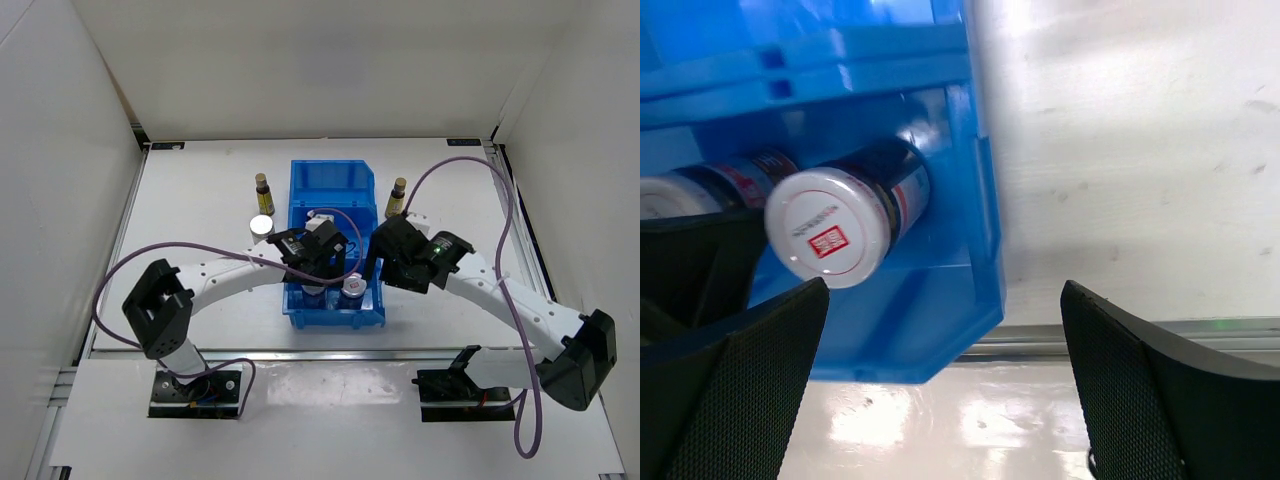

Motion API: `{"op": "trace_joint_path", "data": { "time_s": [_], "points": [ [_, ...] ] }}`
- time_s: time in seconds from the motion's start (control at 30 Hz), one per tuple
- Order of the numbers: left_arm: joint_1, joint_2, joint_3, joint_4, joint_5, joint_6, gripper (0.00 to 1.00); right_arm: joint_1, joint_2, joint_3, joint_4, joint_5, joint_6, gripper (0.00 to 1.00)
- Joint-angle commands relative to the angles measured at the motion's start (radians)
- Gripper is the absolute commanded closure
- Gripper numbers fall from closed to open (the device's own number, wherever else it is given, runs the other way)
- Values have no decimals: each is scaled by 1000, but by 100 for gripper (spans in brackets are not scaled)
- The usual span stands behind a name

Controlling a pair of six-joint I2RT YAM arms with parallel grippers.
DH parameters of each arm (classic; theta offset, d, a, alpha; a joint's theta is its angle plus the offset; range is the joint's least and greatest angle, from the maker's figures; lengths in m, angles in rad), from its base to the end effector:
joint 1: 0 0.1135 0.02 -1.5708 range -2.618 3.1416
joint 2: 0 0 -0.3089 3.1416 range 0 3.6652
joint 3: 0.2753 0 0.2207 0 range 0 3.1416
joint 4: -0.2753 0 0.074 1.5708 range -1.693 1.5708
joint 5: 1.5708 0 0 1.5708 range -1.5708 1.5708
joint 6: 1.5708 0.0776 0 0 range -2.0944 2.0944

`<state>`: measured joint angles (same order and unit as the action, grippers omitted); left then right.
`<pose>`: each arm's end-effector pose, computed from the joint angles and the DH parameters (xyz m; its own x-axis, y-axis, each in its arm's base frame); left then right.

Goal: Organize the condiment bottles

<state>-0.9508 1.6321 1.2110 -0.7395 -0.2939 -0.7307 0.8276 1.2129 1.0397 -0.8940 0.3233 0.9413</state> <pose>0.2021 -0.2445 0.2538 -0.8719 0.1219 -0.4743 0.1745 0.9823 -0.0683 0.1552 0.1325 0.2961 -0.8294 0.2302 -0.5090 0.1291 0.9655 0.2263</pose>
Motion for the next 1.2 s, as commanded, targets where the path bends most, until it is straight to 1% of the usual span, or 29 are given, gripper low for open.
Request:
{"op": "trace_joint_path", "data": {
  "time_s": [0.0, 0.03, 0.07, 0.1, 0.13, 0.2, 0.23, 0.3, 0.33, 0.4, 0.43, 0.47, 0.5, 0.53, 0.57, 0.6, 0.67, 0.73, 0.8, 0.83, 0.93, 0.97, 1.03, 1.07, 1.13, 1.17],
  "points": [
    [1, -95, 45, -1, 28, -3, 0, 4, -9, 137, -81, 92, -87, 0],
    [1, -119, 64, -17, 29, -3, 0, 4, -9, 167, -103, 143, -119, 0],
    [1, -133, 83, -52, 29, -3, 0, -5, 5, 231, -137, 166, -156, 0],
    [1, -149, 125, -70, 29, -3, 0, -19, 19, 262, -151, 180, -236, 0],
    [1, -165, 148, -86, 29, -3, 0, -57, 28, 293, -160, 180, -277, 0],
    [1, -216, 217, -125, 29, -3, 0, -105, 57, 368, -160, 145, -361, 0],
    [1, -231, 238, -139, 29, 8, 0, -160, 71, 390, -160, 125, -433, 0],
    [1, -277, 280, -172, 4, 34, 0, -220, 126, 422, -142, 61, -499, 0],
    [1, -294, 307, -211, -45, 56, 0, -275, 179, 454, -132, -5, -527, 0],
    [1, -365, 308, -241, -114, 85, 0, -314, 233, 485, -132, -27, -578, 0],
    [1, -395, 282, -253, -199, 111, 0, -343, 275, 506, -132, -41, -590, 0],
    [10, -463, 262, -273, -239, 111, 0, -354, 290, 507, -132, -41, -599, 0],
    [45, -497, 239, -273, -282, 131, 0, -363, 303, 516, -119, -52, -614, 0],
    [76, -529, 214, -273, -283, 148, 0, -384, 322, 516, -108, -62, -615, 0],
    [108, -561, 158, -273, -297, 171, 0, -396, 332, 507, -99, -79, -628, 0],
    [169, -612, 132, -273, -297, 180, 0, -422, 342, 507, -89, -102, -628, 0],
    [227, -649, 66, -273, -274, 207, 0, -444, 381, 497, -77, -147, -638, 0],
    [295, -672, 9, -273, -220, 223, 0, -467, 414, 478, -53, -147, -647, 1],
    [329, -681, -31, -273, -220, 237, 0, -478, 436, 467, -33, -173, -647, 4],
    [358, -681, -54, -273, -232, 237, 0, -478, 436, 455, -8, -173, -656, 6],
    [380, -672, -146, -264, -277, 237, 0, -489, 445, 445, 18, -216, -656, 15],
    [389, -661, -157, -253, -286, 228, 0, -489, 454, 445, 30, -249, -656, 23],
    [403, -652, -137, -253, -240, 238, 0, -489, 464, 445, 30, -280, -656, 29],
    [417, -652, -151, -236, -240, 238, 0, -489, 474, 445, 30, -291, -656, 38],
    [446, -652, -151, -224, -219, 248, 0, -489, 474, 445, 30, -291, -656, 50],
    [457, -652, -151, -224, -206, 257, 0, -489, 459, 445, 30, -291, -656, 66]
  ]
}}
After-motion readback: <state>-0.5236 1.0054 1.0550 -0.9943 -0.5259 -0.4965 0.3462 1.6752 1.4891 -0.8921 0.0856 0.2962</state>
